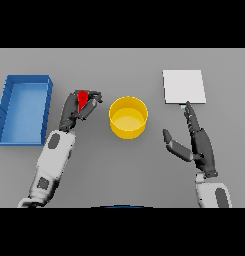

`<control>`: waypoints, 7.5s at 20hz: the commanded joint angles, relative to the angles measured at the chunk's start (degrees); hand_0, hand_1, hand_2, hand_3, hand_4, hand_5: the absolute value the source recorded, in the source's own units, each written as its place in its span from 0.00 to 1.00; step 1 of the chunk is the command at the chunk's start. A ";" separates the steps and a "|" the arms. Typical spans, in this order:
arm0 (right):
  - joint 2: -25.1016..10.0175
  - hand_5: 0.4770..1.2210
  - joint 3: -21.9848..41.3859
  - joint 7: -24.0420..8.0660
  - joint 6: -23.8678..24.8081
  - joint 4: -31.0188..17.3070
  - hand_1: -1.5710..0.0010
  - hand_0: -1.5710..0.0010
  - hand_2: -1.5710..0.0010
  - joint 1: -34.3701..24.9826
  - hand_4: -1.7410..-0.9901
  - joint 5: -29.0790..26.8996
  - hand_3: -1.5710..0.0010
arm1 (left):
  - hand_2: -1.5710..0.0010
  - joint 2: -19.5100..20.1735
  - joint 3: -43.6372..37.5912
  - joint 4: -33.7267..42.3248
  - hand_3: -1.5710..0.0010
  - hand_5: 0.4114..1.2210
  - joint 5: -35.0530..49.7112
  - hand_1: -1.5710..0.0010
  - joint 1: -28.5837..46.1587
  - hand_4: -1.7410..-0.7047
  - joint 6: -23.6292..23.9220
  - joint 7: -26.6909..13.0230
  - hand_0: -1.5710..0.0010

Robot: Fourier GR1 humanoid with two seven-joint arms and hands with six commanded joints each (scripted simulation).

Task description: Pick up the red beaker and tilt it to pour out 1 green nut into yellow bowl. Pick up the yellow bowl and place it on the metallic measuring scale.

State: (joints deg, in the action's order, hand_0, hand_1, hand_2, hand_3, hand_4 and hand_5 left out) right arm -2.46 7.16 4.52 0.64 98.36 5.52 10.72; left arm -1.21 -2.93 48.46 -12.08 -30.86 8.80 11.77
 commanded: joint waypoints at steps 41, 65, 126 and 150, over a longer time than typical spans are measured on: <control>0.53 0.22 -0.05 -1.11 -0.07 0.71 1.00 1.00 1.00 1.35 0.71 -0.33 1.00 | 0.00 19.67 44.53 5.00 0.18 0.99 -38.71 0.00 -26.24 0.02 -26.49 -14.08 0.00; 0.76 0.13 0.04 2.00 2.39 0.71 1.00 1.00 1.00 1.43 0.82 2.28 1.00 | 0.00 17.11 69.39 -2.65 0.00 1.00 -64.17 0.00 -43.46 0.01 -25.79 0.03 0.00; -3.46 0.23 3.58 0.79 -0.02 -2.08 1.00 1.00 1.00 -3.31 0.87 8.31 1.00 | 0.98 36.45 7.20 16.85 0.98 0.29 5.89 0.98 2.68 0.92 -12.17 -36.36 0.97; -17.86 0.25 29.16 7.46 -23.18 -26.53 1.00 1.00 1.00 -40.78 0.77 37.98 1.00 | 1.00 35.48 6.43 19.32 1.00 0.36 8.14 1.00 4.33 0.90 -12.98 -36.67 1.00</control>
State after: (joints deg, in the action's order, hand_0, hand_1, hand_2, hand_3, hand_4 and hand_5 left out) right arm -20.30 36.32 11.93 -22.52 71.84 -35.27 48.70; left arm 34.27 3.49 67.79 -3.95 -26.54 -4.16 -24.87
